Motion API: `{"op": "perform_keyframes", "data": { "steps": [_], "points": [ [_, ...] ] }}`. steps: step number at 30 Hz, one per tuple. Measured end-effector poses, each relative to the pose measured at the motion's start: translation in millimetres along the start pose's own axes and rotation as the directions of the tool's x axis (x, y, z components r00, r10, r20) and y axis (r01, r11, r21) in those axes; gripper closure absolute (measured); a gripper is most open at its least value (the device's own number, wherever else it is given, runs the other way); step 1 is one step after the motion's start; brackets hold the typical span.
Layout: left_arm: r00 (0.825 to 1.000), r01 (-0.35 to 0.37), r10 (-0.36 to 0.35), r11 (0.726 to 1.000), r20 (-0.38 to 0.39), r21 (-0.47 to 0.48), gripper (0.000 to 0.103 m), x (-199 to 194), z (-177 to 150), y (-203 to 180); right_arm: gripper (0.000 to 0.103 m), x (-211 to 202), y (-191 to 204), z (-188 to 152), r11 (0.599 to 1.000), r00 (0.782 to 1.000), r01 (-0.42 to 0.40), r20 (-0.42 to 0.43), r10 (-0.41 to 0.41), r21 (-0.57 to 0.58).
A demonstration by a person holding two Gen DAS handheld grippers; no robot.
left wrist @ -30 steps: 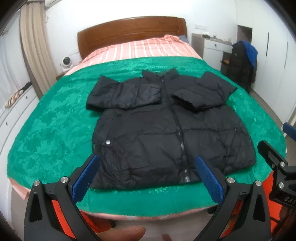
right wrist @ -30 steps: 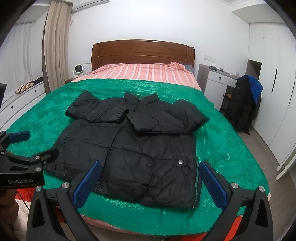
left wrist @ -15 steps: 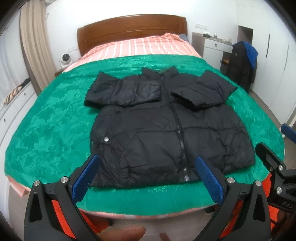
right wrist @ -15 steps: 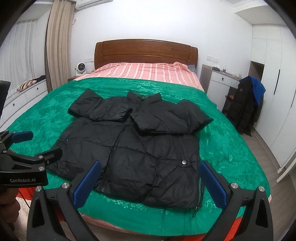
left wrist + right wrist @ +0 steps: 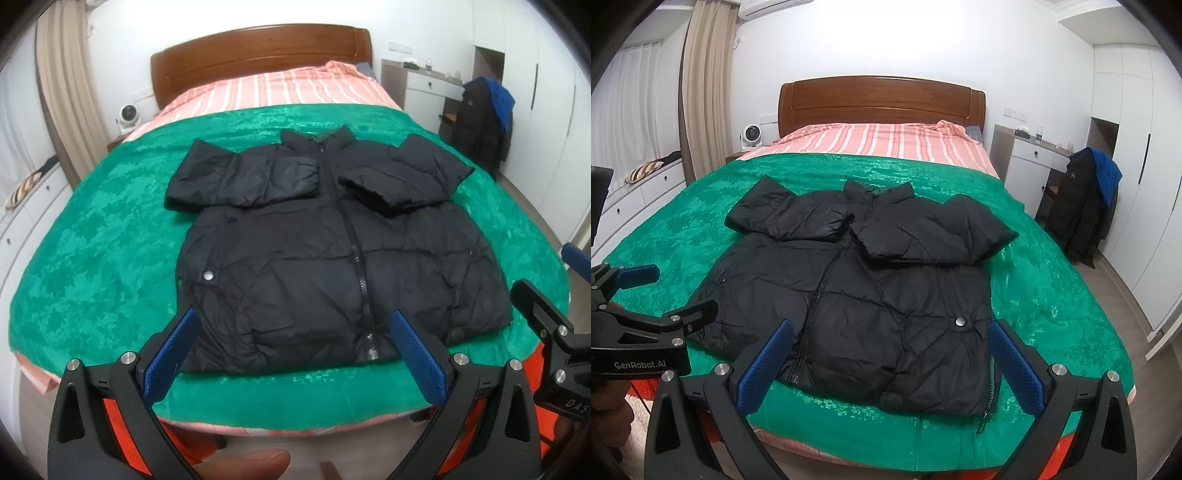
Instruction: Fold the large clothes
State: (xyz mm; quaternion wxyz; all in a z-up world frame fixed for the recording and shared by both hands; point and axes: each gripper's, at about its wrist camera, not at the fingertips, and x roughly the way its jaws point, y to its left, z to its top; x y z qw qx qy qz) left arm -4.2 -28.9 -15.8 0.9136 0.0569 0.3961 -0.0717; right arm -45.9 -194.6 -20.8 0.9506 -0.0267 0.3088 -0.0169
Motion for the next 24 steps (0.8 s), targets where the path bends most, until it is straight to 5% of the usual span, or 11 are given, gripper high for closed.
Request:
{"op": "perform_keyframes", "data": {
  "steps": [24],
  "points": [
    [1.000, 0.010, -0.010, 1.000, 0.012, -0.002, 0.000, -1.7, 3.2, 0.4, 0.000, 4.9, -0.2, 2.2, 1.000, 1.000, 0.003, 0.013, -0.003, 0.001]
  ]
}}
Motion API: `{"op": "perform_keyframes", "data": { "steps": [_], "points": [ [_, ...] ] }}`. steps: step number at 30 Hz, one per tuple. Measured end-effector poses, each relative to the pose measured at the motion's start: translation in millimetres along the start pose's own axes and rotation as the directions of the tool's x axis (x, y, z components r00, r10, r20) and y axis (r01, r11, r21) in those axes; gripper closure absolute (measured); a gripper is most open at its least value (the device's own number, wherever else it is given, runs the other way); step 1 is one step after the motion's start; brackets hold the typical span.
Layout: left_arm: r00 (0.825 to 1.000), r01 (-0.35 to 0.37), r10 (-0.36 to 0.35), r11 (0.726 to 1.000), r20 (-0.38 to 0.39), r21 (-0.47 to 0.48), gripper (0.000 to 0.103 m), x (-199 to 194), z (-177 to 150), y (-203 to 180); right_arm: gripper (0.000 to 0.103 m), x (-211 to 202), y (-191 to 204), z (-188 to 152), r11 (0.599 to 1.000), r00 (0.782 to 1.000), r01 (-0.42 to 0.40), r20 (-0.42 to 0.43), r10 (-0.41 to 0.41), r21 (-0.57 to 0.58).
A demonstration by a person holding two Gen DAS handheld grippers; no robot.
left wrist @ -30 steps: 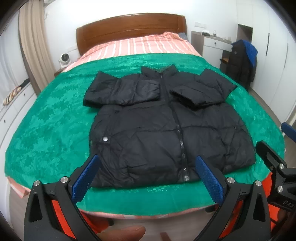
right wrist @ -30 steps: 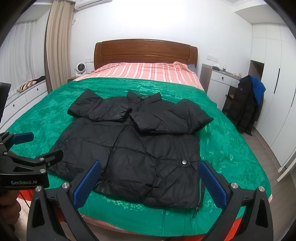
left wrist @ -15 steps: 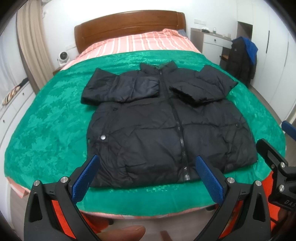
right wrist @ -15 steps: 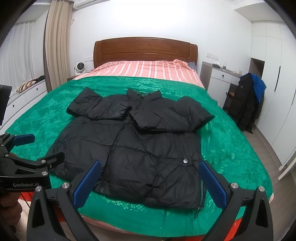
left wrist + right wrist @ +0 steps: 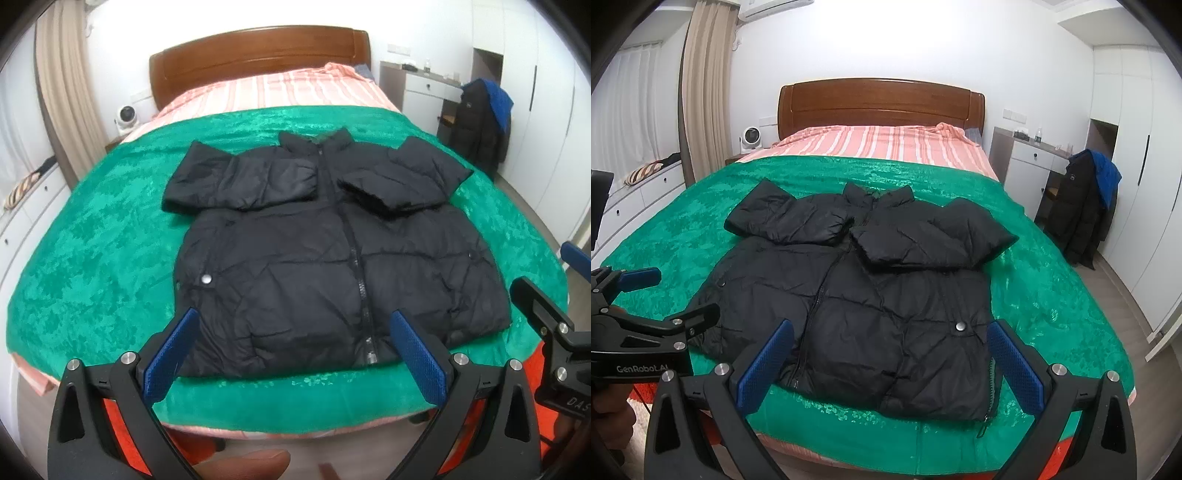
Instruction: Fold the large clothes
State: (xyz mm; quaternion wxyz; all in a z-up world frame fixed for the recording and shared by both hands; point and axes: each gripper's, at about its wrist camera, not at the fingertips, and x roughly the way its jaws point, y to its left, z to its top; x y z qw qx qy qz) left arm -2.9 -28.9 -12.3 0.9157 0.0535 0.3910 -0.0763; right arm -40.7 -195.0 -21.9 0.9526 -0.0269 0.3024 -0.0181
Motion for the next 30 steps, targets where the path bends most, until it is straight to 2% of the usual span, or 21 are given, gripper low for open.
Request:
{"op": "perform_keyframes", "data": {
  "steps": [19, 24, 30],
  "points": [
    [1.000, -0.002, 0.002, 1.000, 0.014, -0.002, 0.000, -6.6, 2.4, 2.2, 0.000, -9.3, -6.2, -0.5, 1.000, 1.000, 0.025, 0.016, -0.025, 0.015],
    [1.000, -0.002, 0.002, 1.000, 0.009, -0.008, 0.000, -6.0, 0.8, 4.6, 0.000, -5.8, -7.0, 0.1, 0.998, 0.998, 0.059, -0.002, -0.059, 0.010],
    [1.000, -0.006, 0.006, 1.000, 0.003, -0.017, 0.000, -4.9, -0.2, 7.0, 0.000, -2.5, -7.5, -0.1, 0.998, 0.998, 0.059, -0.019, -0.059, 0.010]
  ]
}}
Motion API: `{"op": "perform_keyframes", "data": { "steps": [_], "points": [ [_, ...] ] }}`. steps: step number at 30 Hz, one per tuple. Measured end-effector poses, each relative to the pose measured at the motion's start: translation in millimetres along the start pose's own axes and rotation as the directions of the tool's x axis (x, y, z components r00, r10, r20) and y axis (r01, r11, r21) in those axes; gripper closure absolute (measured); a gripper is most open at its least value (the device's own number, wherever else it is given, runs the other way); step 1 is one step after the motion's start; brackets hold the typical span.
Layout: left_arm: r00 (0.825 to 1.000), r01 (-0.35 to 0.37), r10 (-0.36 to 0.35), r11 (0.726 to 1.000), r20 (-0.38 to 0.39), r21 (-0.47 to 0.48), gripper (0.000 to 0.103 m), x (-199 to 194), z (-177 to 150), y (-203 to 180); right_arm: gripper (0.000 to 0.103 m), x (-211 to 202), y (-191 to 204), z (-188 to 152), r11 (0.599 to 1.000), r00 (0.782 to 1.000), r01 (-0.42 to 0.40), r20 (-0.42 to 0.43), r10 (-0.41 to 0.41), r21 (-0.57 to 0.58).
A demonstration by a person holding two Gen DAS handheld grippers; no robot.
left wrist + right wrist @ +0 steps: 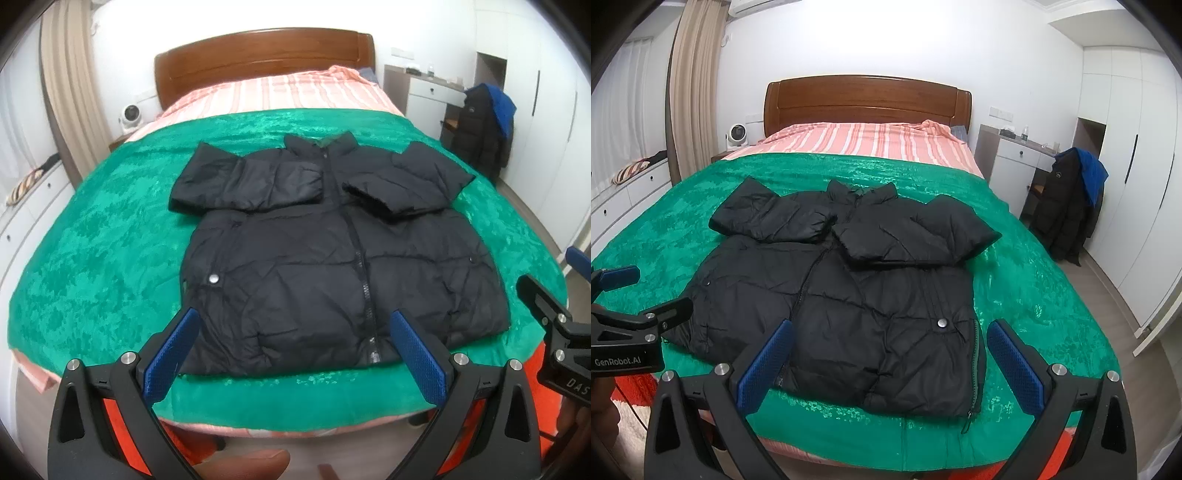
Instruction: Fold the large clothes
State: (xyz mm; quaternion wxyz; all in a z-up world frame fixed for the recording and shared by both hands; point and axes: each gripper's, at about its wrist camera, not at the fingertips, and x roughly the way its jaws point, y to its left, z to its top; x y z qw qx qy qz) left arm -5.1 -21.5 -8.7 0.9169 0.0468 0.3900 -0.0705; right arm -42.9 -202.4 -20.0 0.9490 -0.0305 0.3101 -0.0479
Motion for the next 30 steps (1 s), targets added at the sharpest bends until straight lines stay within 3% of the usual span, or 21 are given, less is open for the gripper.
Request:
{"op": "perform_keyframes", "data": {
  "steps": [21, 26, 28, 30],
  "points": [
    [1.000, -0.018, 0.018, 1.000, -0.026, -0.002, 0.000, 9.0, -1.7, 3.5, 0.000, 3.0, -2.1, -2.4, 1.000, 1.000, 0.000, -0.010, 0.000, 0.007],
    [0.994, -0.098, 0.095, 0.993, -0.050, -0.065, 0.000, 26.5, -0.5, 40.2, 0.000, 1.5, -22.6, -2.2, 0.998, 0.999, -0.026, 0.028, 0.024, 0.063],
    [0.987, -0.140, 0.130, 0.984, -0.093, -0.113, 0.000, 43.3, -2.5, 73.4, 0.000, 1.8, -43.2, -3.5, 0.991, 0.994, -0.077, 0.080, 0.069, 0.110],
    [0.982, -0.146, 0.123, 0.975, -0.141, -0.170, 0.000, 62.3, -8.3, 106.2, 0.000, 17.0, -67.6, -7.5, 0.983, 0.993, -0.108, 0.063, 0.100, 0.145]
  ]
}}
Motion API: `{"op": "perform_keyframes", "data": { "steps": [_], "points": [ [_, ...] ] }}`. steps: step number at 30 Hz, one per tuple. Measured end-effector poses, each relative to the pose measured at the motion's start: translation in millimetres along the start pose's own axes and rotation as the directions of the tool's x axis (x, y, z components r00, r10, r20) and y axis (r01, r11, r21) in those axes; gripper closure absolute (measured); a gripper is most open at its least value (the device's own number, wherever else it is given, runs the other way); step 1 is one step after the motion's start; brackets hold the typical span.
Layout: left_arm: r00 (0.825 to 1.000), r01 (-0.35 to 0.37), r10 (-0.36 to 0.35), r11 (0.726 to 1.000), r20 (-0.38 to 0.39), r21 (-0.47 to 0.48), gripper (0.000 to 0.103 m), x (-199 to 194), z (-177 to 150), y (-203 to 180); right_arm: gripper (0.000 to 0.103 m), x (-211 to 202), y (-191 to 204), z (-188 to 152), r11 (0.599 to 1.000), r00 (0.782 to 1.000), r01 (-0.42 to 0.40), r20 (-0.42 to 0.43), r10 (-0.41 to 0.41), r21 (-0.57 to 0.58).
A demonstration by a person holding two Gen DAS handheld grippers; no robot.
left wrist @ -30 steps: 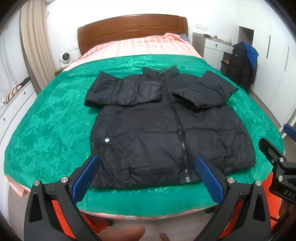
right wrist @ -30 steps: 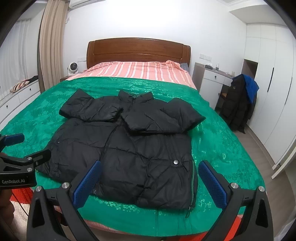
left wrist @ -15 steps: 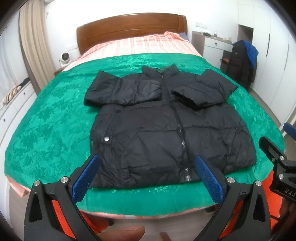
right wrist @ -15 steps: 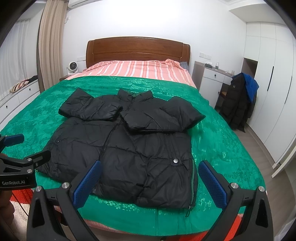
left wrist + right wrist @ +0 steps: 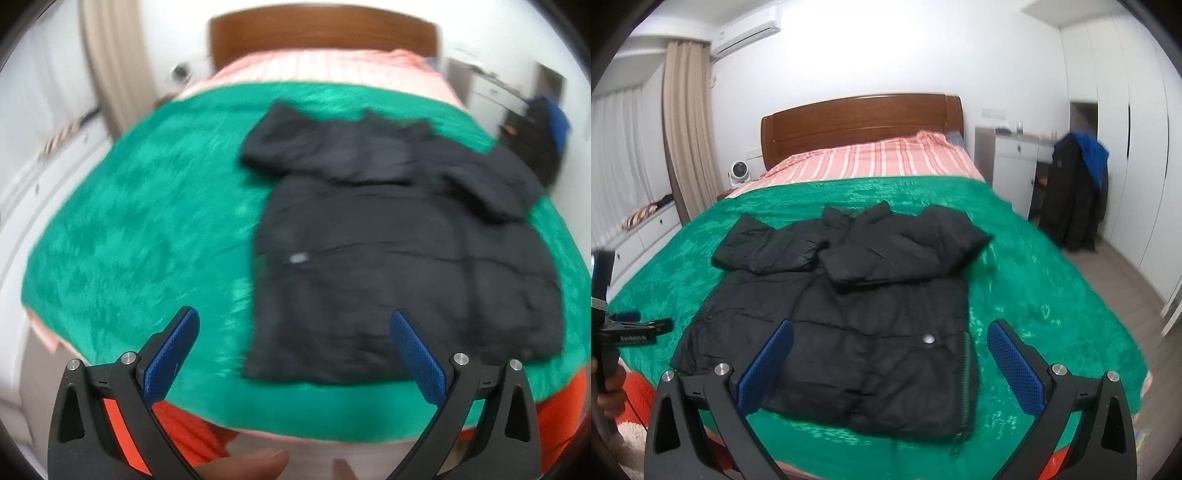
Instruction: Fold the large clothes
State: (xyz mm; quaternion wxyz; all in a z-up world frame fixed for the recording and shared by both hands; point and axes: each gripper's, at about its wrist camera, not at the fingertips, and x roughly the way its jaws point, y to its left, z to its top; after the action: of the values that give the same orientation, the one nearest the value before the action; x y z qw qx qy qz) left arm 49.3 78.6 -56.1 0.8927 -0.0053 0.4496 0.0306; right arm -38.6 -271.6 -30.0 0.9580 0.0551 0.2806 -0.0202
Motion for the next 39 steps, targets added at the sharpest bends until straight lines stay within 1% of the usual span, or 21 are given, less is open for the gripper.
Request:
{"op": "perform_keyframes", "data": {
  "steps": [1, 3, 6, 8, 10, 11, 12, 13, 14, 15, 16, 18, 22, 25, 29, 32, 34, 36, 37, 38, 39],
  "points": [
    [0.999, 0.021, -0.023, 0.999, -0.049, -0.039, 0.000, 18.2, 0.6, 18.8, 0.000, 12.1, -11.5, -3.1, 1.000, 0.999, -0.018, -0.042, 0.019, 0.013],
    [0.985, 0.081, -0.096, 0.991, -0.140, -0.109, 0.001, 50.3, -0.3, 46.4, 0.000, 49.5, -39.3, -21.4, 0.996, 0.979, -0.048, -0.196, 0.061, 0.070],
    [0.925, 0.222, -0.266, 0.958, -0.272, -0.182, 0.002, 94.0, -8.0, 65.4, 0.000, 88.0, -66.6, -53.0, 0.986, 0.940, -0.038, -0.328, 0.091, 0.164],
    [0.898, 0.302, -0.338, 0.939, -0.281, -0.165, 0.001, 101.7, -11.6, 58.5, 0.000, 107.7, -75.0, -71.7, 0.975, 0.915, -0.059, -0.378, 0.139, 0.215],
    [0.890, 0.330, -0.349, 0.937, -0.293, -0.113, 0.002, 109.3, -15.3, 44.5, 0.000, 123.2, -75.5, -80.7, 0.966, 0.901, -0.092, -0.393, 0.185, 0.243],
    [0.891, 0.331, -0.344, 0.939, -0.297, -0.092, 0.014, 112.5, -16.1, 38.6, 0.002, 131.6, -75.4, -83.7, 0.962, 0.889, -0.101, -0.410, 0.201, 0.253],
    [0.897, 0.316, -0.320, 0.947, -0.305, -0.064, 0.052, 115.2, -17.7, 32.1, 0.009, 138.4, -75.4, -85.7, 0.959, 0.877, -0.102, -0.431, 0.212, 0.264],
    [0.914, 0.258, -0.249, 0.966, -0.319, -0.014, 0.062, 115.0, -19.5, 23.0, 0.036, 143.8, -76.1, -86.2, 0.952, 0.862, -0.101, -0.452, 0.229, 0.289],
    [0.921, 0.249, -0.234, 0.968, -0.312, 0.010, 0.078, 110.5, -19.3, 19.1, 0.056, 142.7, -76.8, -82.9, 0.947, 0.860, -0.101, -0.452, 0.237, 0.304],
    [0.927, 0.244, -0.224, 0.969, -0.301, 0.033, 0.085, 101.4, -18.9, 16.2, 0.063, 138.0, -77.1, -78.1, 0.946, 0.865, -0.103, -0.443, 0.238, 0.306],
    [0.933, 0.236, -0.211, 0.970, -0.291, 0.054, 0.086, 92.4, -18.8, 14.4, 0.072, 132.8, -76.9, -73.6, 0.950, 0.871, -0.105, -0.435, 0.231, 0.294],
    [0.938, 0.242, -0.216, 0.968, -0.270, 0.065, 0.087, 73.9, -20.3, 15.3, 0.076, 116.0, -72.6, -63.5, 0.966, 0.885, -0.104, -0.420, 0.199, 0.238],
    [0.929, 0.273, -0.250, 0.961, -0.274, 0.051, 0.087, 46.6, -35.6, 26.4, 0.077, 95.4, -69.5, -63.1, 0.974, 0.887, -0.079, -0.430, 0.166, 0.212],
    [0.936, 0.234, -0.198, 0.968, -0.292, 0.091, 0.086, 46.5, -55.8, 27.3, 0.077, 91.2, -63.9, -82.3, 0.981, 0.880, -0.059, -0.455, 0.140, 0.186],
    [0.942, 0.199, -0.157, 0.973, -0.295, 0.116, 0.086, 50.9, -68.7, 23.2, 0.076, 95.0, -68.4, -106.9, 0.973, 0.870, -0.046, -0.470, 0.150, 0.225],
    [0.943, 0.183, -0.142, 0.976, -0.301, 0.114, 0.084, 62.5, -74.9, 19.8, 0.073, 107.6, -72.2, -110.2, 0.972, 0.868, -0.040, -0.474, 0.149, 0.233],
    [0.953, 0.151, -0.103, 0.977, -0.284, 0.153, 0.078, 60.0, -85.6, 11.7, 0.070, 108.5, -70.9, -110.6, 0.977, 0.873, -0.034, -0.470, 0.132, 0.213],
    [0.962, 0.113, -0.056, 0.974, -0.268, 0.199, 0.067, 52.0, -86.8, 6.7, 0.055, 102.9, -72.6, -109.8, 0.981, 0.881, -0.023, -0.461, 0.111, 0.193],
    [0.964, 0.097, -0.037, 0.971, -0.263, 0.218, 0.064, 46.8, -85.0, 3.7, 0.041, 98.7, -74.6, -109.1, 0.983, 0.883, -0.014, -0.459, 0.099, 0.185],
    [0.968, 0.082, -0.021, 0.968, -0.251, 0.236, 0.061, 35.6, -81.8, 3.2, 0.031, 93.5, -75.8, -109.2, 0.984, 0.888, -0.006, -0.452, 0.088, 0.180],
    [0.973, 0.065, -0.006, 0.965, -0.230, 0.253, 0.058, 24.7, -75.1, 4.8, 0.030, 84.7, -80.2, -109.2, 0.985, 0.899, 0.010, -0.433, 0.066, 0.171]
  ]
}}
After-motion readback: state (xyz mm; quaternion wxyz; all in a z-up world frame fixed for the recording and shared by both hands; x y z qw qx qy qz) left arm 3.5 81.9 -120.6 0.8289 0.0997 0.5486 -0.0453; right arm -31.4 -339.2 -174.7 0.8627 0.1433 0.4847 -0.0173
